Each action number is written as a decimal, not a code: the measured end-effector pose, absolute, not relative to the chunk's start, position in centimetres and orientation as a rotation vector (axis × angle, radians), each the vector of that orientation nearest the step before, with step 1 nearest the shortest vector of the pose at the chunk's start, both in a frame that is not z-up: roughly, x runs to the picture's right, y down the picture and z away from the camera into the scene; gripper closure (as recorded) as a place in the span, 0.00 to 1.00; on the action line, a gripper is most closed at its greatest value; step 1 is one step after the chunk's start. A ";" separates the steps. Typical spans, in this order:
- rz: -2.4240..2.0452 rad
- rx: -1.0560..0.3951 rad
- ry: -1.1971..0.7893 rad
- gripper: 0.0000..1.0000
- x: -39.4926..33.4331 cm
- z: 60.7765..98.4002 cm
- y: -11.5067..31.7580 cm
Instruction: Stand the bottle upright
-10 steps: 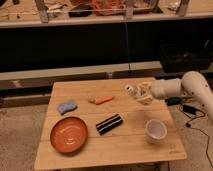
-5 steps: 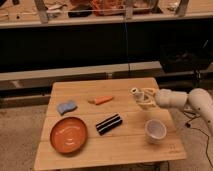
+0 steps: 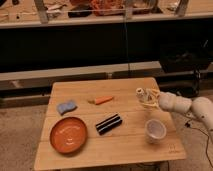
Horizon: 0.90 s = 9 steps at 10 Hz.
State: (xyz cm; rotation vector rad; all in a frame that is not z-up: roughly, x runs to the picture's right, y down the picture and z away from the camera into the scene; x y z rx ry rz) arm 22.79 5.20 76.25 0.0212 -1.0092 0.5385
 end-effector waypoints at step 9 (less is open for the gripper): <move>0.573 0.239 -1.041 1.00 23.6 76.8 6.7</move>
